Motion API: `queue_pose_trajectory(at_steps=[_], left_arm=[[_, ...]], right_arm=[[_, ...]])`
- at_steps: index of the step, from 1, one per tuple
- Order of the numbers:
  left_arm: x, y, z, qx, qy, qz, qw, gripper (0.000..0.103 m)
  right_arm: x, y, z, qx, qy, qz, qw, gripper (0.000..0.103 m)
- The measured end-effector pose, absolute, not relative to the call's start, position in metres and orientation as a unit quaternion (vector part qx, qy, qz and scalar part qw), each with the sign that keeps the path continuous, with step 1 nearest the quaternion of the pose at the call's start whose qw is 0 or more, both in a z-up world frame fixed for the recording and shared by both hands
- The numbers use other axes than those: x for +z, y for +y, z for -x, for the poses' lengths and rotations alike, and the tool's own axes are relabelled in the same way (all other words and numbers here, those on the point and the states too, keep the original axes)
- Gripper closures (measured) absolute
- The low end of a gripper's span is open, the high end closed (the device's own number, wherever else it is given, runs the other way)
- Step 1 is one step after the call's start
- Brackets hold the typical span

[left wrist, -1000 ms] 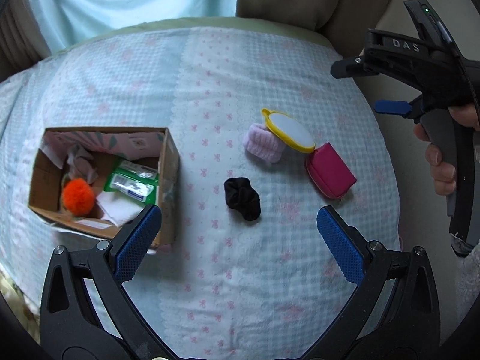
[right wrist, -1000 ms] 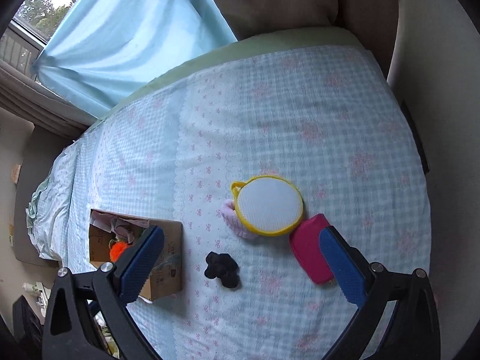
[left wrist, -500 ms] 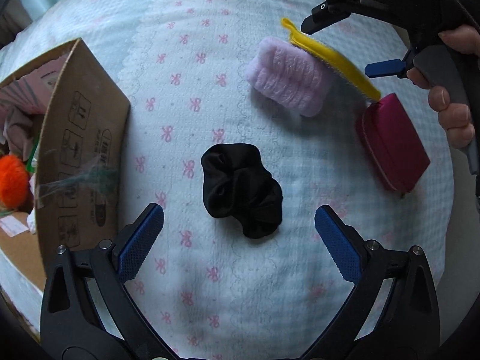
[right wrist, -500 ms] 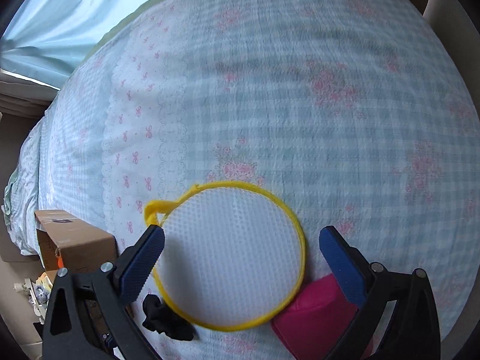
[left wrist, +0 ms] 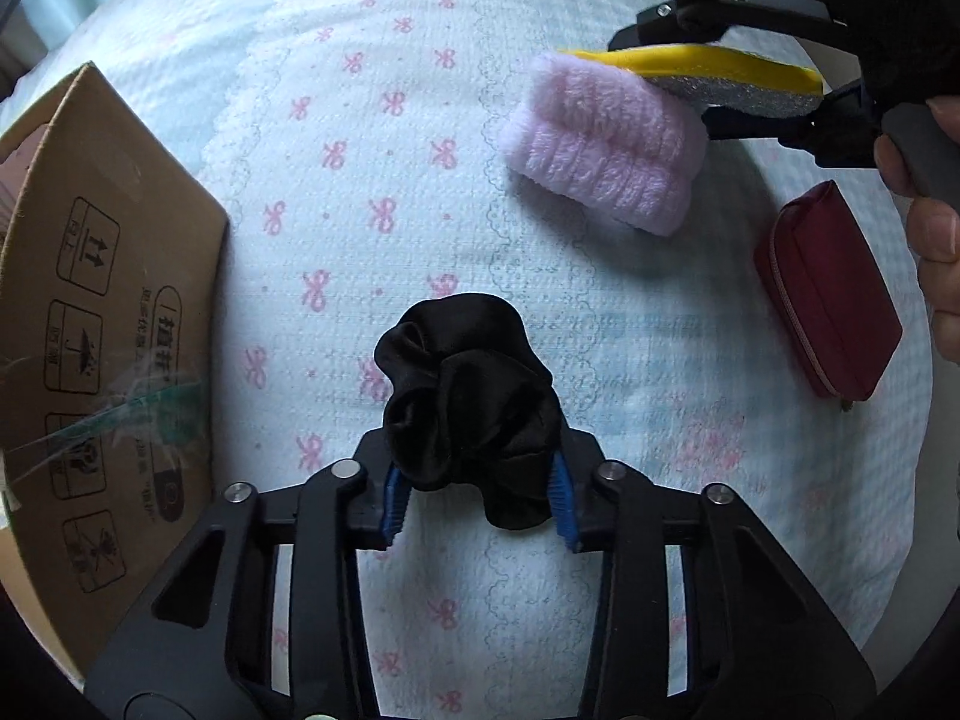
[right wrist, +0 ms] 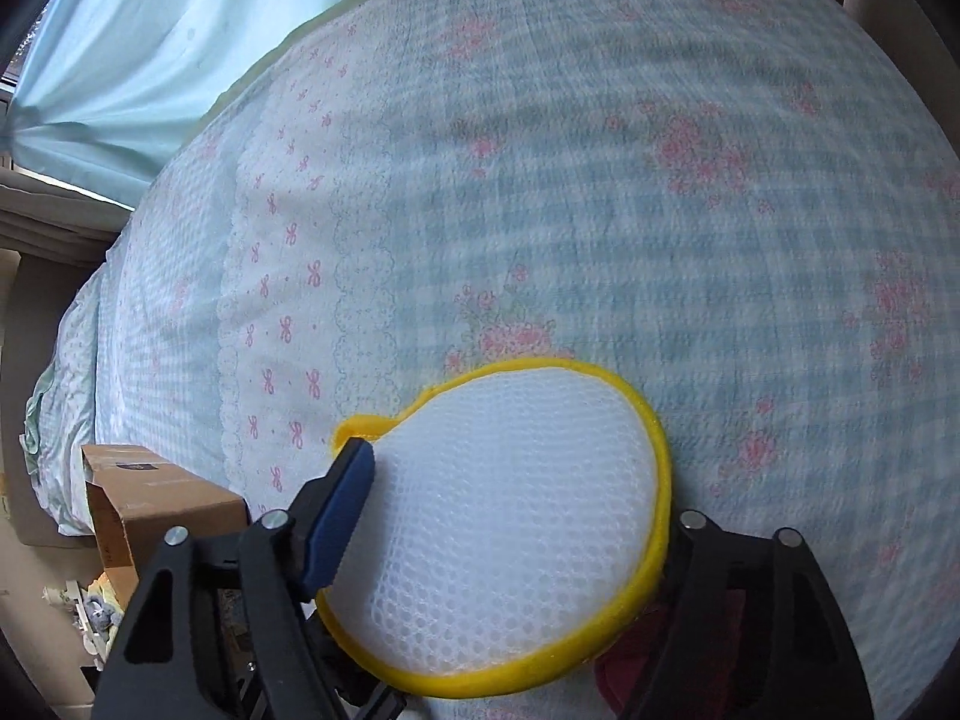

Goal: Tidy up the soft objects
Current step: 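Grasp the black sock with the left tool while the right tool grasps the yellow-rimmed sponge, then carry the black sock and yellow-rimmed sponge into the box and open both tools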

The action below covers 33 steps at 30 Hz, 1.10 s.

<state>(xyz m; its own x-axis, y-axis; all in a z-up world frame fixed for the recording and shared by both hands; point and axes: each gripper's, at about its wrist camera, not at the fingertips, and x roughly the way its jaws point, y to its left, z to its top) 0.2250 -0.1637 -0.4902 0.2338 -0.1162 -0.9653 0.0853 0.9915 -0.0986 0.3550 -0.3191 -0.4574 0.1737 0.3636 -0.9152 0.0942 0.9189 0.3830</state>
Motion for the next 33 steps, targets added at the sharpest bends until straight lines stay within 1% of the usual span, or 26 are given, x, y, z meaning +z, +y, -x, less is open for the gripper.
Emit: queue_pose_trajectory(at_steps=[1, 4, 5, 6, 8, 10, 18, 24, 27, 33], left_arm=[[-0.489, -0.161, -0.226, -0.065, 0.615, 0.016, 0.785, 0.078], [-0.485, -0.152, -0.228, -0.068, 0.614, 0.026, 0.786, 0.083], [-0.484, -0.150, -0.228, -0.070, 0.613, 0.028, 0.786, 0.084], [-0.483, -0.149, -0.228, -0.071, 0.612, 0.029, 0.787, 0.085], [-0.479, -0.148, -0.227, -0.074, 0.609, 0.028, 0.789, 0.086], [-0.475, -0.147, -0.227, -0.078, 0.604, 0.027, 0.793, 0.087], [-0.447, -0.142, -0.216, -0.084, 0.584, 0.028, 0.807, 0.088], [-0.419, -0.137, -0.217, -0.084, 0.563, 0.044, 0.821, 0.088], [-0.395, -0.135, -0.216, -0.086, 0.548, 0.056, 0.830, 0.088], [-0.324, -0.119, -0.203, -0.091, 0.509, 0.069, 0.853, 0.088]], right_arm=[[-0.456, -0.320, -0.353, 0.093, 0.631, -0.184, 0.748, 0.053], [-0.451, -0.323, -0.349, 0.097, 0.615, -0.206, 0.755, 0.065], [-0.449, -0.324, -0.347, 0.096, 0.610, -0.208, 0.759, 0.070], [-0.447, -0.324, -0.347, 0.098, 0.605, -0.212, 0.761, 0.071], [-0.442, -0.326, -0.345, 0.102, 0.595, -0.222, 0.766, 0.082], [-0.437, -0.325, -0.343, 0.107, 0.585, -0.224, 0.772, 0.086], [-0.419, -0.322, -0.338, 0.113, 0.562, -0.230, 0.786, 0.087], [-0.391, -0.324, -0.327, 0.118, 0.539, -0.233, 0.801, 0.087], [-0.370, -0.325, -0.318, 0.120, 0.529, -0.231, 0.808, 0.087], [-0.310, -0.318, -0.286, 0.121, 0.508, -0.204, 0.828, 0.087]])
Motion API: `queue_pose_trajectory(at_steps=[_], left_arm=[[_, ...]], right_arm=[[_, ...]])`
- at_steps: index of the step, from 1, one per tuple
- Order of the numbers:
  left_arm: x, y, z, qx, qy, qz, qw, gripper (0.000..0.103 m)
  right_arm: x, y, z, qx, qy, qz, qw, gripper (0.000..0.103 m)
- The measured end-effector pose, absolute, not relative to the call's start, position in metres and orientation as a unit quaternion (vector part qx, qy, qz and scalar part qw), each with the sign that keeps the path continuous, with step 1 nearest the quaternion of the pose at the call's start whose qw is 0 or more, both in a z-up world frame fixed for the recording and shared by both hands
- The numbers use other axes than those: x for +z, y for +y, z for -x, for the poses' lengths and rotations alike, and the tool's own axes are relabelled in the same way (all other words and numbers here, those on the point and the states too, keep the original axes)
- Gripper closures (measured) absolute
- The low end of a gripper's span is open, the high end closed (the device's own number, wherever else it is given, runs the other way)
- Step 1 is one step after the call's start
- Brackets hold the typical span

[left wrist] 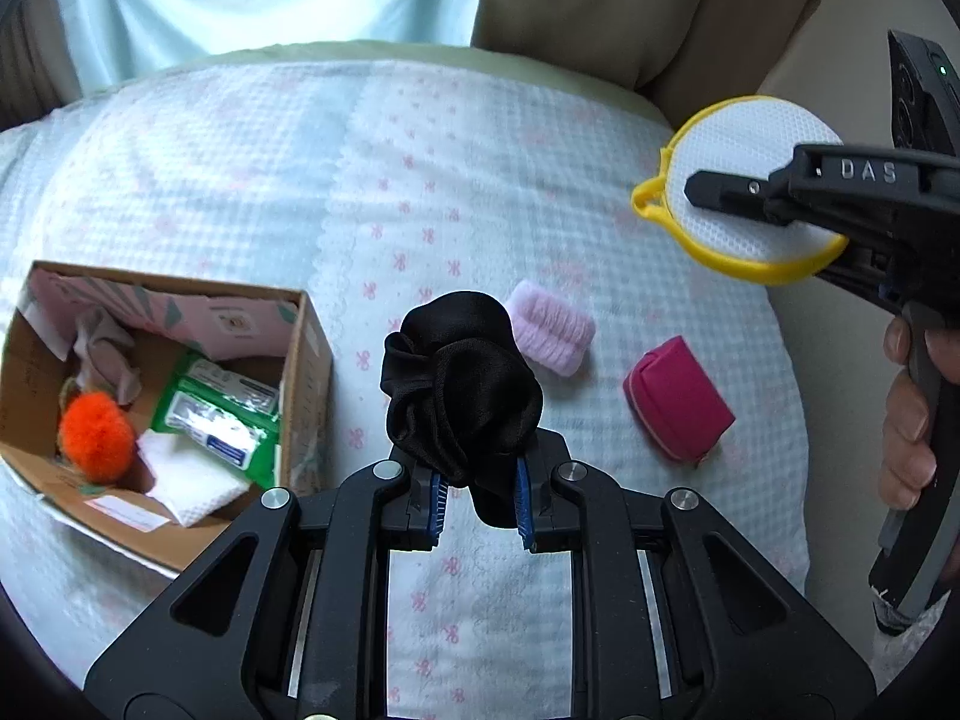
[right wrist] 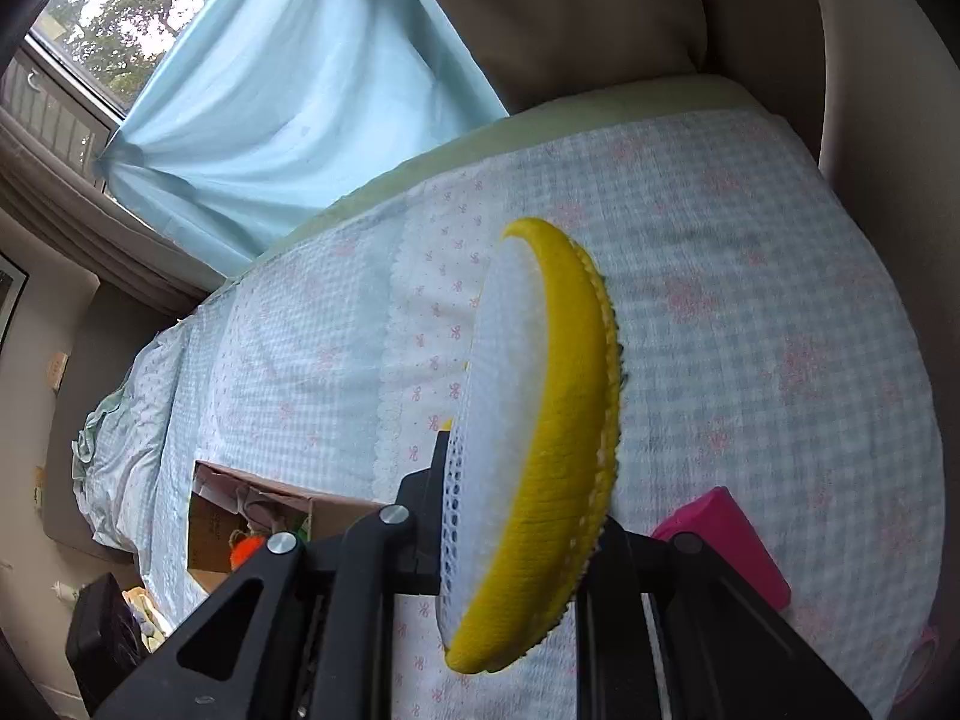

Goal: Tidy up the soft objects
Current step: 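Carry the black sock and yellow-rimmed sponge into the box and open both tools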

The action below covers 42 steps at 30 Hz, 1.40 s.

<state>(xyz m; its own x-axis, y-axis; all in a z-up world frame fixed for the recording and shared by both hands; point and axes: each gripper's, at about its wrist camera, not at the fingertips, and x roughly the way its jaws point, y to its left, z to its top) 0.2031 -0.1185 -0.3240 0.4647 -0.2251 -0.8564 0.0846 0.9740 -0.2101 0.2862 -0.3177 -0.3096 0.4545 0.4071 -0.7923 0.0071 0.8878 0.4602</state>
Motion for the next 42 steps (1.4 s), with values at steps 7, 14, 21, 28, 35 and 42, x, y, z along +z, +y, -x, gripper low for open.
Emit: queue_pose_trajectory(at_steps=[7, 14, 21, 28, 35, 42], left_arm=[[-0.241, -0.082, -0.185, -0.085, 0.467, 0.080, 0.876, 0.088], [-0.194, -0.028, -0.170, -0.061, 0.455, 0.099, 0.883, 0.088], [-0.190, 0.039, -0.172, -0.046, 0.468, 0.103, 0.877, 0.087], [-0.205, 0.111, -0.186, -0.064, 0.494, 0.087, 0.863, 0.088], [-0.238, 0.171, -0.209, -0.091, 0.527, 0.070, 0.842, 0.088], [-0.281, 0.206, -0.230, -0.102, 0.564, 0.052, 0.818, 0.088]], right_arm=[[-0.225, -0.293, -0.242, 0.131, 0.488, -0.158, 0.848, 0.087], [-0.165, -0.256, -0.208, 0.158, 0.474, -0.130, 0.856, 0.087], [-0.145, -0.198, -0.187, 0.182, 0.473, -0.117, 0.854, 0.087], [-0.157, -0.119, -0.187, 0.175, 0.496, -0.118, 0.842, 0.087], [-0.187, -0.039, -0.194, 0.146, 0.530, -0.128, 0.825, 0.087], [-0.231, 0.013, -0.205, 0.126, 0.576, -0.143, 0.795, 0.087]])
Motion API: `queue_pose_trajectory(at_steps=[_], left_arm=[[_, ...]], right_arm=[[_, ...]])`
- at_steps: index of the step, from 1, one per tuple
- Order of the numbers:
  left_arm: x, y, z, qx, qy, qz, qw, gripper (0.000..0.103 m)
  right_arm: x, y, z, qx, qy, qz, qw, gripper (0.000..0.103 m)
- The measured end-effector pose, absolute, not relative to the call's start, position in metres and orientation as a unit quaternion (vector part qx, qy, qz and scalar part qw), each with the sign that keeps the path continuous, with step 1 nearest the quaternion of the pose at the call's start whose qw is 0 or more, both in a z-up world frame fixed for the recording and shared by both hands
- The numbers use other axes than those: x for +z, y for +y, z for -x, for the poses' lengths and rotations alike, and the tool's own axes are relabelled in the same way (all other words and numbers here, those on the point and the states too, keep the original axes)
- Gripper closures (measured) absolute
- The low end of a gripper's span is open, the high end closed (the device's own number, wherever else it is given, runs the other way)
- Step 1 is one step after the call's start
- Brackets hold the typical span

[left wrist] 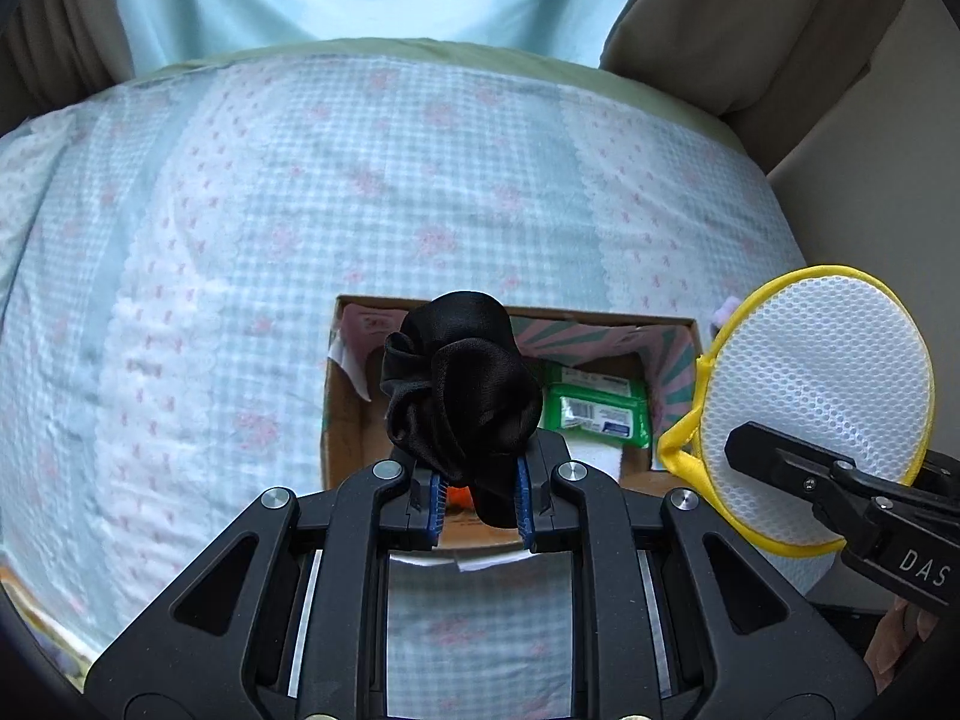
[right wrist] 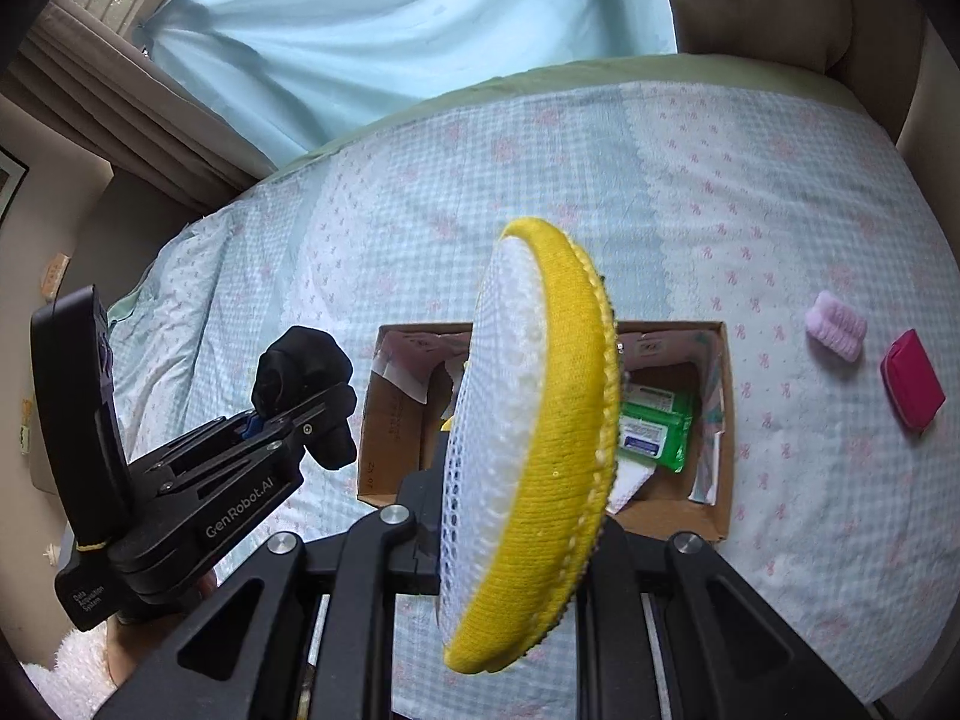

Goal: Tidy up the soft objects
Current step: 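Carry the black sock and yellow-rimmed sponge into the box and open both tools, then lift both tools from the box and move toward the pink wristband and magenta pouch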

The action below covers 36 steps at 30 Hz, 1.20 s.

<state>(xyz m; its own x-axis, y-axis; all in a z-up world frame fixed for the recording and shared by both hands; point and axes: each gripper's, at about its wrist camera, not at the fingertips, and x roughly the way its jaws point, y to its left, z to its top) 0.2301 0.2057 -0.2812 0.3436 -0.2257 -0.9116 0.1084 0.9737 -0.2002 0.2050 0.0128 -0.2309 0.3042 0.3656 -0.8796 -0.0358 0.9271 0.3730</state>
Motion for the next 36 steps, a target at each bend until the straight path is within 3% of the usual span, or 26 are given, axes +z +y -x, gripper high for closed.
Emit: queue_pose_trajectory(at_steps=[12, 21, 23, 24, 25, 26, 36], left_arm=[[-0.372, 0.214, -0.259, -0.108, 0.634, 0.037, 0.765, 0.087], [-0.395, 0.189, -0.269, -0.134, 0.645, -0.029, 0.752, 0.086], [-0.397, 0.182, -0.271, -0.127, 0.646, -0.055, 0.751, 0.061], [-0.398, 0.179, -0.271, -0.125, 0.646, -0.068, 0.750, 0.019], [-0.399, 0.177, -0.271, -0.128, 0.647, -0.073, 0.749, 0.001], [-0.400, 0.177, -0.270, -0.129, 0.643, -0.073, 0.751, 0.000], [-0.405, 0.177, -0.262, -0.130, 0.651, -0.067, 0.745, 0.000]], right_arm=[[-0.334, 0.047, -0.235, 0.129, 0.666, -0.160, 0.718, 0.087], [-0.376, 0.038, -0.260, 0.131, 0.694, -0.190, 0.682, 0.087], [-0.382, 0.037, -0.265, 0.123, 0.707, -0.183, 0.672, 0.073], [-0.385, 0.037, -0.268, 0.117, 0.713, -0.174, 0.670, 0.062], [-0.388, 0.037, -0.270, 0.110, 0.719, -0.165, 0.667, 0.030], [-0.391, 0.034, -0.272, 0.102, 0.720, -0.163, 0.667, 0.000], [-0.394, -0.013, -0.262, 0.062, 0.719, -0.173, 0.670, 0.000]])
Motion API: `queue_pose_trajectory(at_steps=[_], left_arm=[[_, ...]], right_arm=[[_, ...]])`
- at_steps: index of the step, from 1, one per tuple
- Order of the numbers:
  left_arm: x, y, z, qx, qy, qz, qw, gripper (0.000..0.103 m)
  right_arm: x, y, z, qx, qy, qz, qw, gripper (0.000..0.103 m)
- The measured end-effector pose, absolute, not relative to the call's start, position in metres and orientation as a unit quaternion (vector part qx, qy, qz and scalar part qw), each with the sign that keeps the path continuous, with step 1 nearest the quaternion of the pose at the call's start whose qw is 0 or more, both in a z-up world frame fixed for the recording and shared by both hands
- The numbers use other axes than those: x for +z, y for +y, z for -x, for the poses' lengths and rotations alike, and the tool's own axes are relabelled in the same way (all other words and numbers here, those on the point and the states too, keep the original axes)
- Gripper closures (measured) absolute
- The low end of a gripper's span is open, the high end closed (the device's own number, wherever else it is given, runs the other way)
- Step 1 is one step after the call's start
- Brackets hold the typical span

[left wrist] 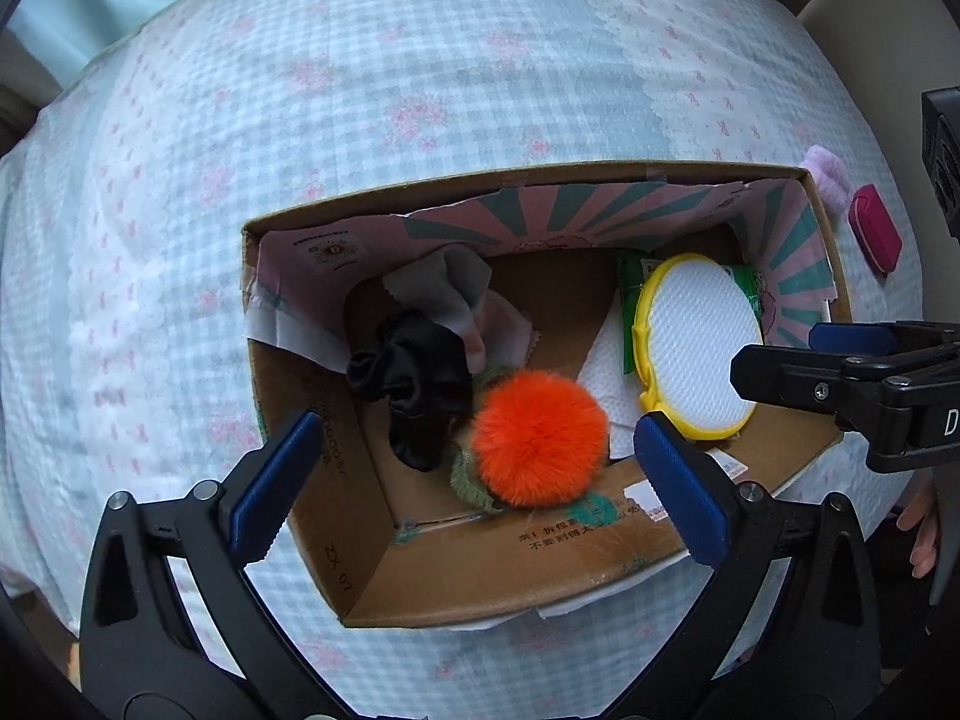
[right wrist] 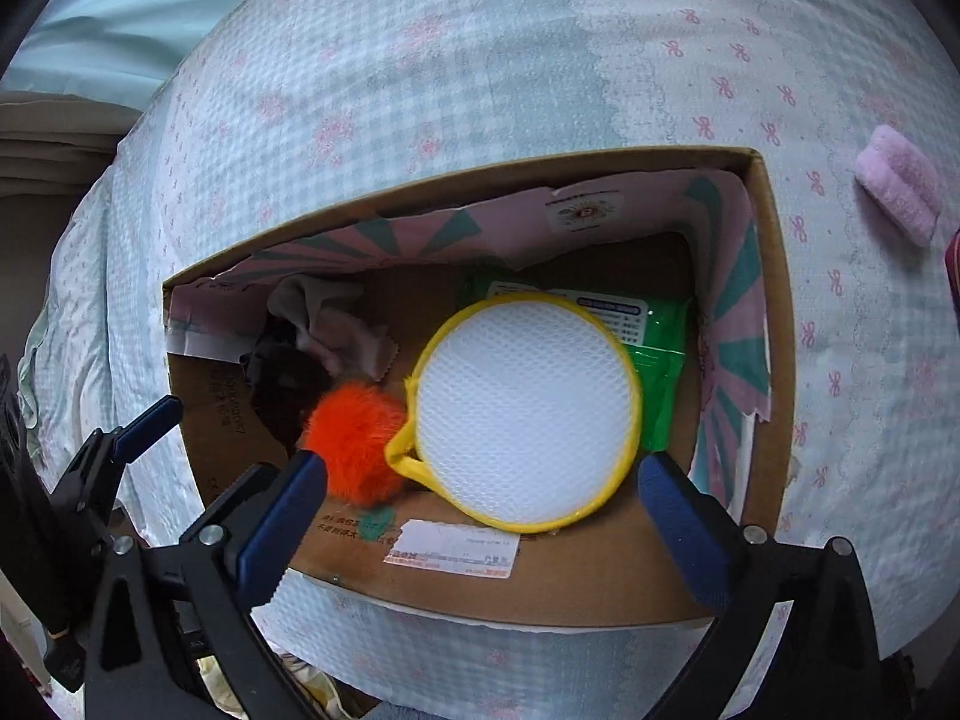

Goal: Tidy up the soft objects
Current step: 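Lift both tools from the box and move toward the pink wristband and magenta pouch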

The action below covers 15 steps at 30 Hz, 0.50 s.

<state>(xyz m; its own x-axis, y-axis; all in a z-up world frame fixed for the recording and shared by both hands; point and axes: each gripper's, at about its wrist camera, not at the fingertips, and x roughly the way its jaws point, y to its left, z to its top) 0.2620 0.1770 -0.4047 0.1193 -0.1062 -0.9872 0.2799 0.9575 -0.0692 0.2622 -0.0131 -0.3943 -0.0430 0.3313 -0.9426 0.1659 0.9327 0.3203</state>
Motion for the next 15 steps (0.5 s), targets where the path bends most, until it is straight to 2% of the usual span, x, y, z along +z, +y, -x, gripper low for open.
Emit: queue_pose_trajectory(at_steps=[7, 15], left_arm=[[-0.374, 0.171, -0.257, -0.128, 0.639, -0.061, 0.756, 0.000], [-0.331, 0.175, -0.228, -0.130, 0.622, -0.043, 0.771, 0.000]], right_arm=[[-0.382, -0.020, -0.253, 0.060, 0.705, -0.187, 0.682, 0.000], [-0.338, -0.020, -0.231, 0.047, 0.672, -0.164, 0.720, 0.000]])
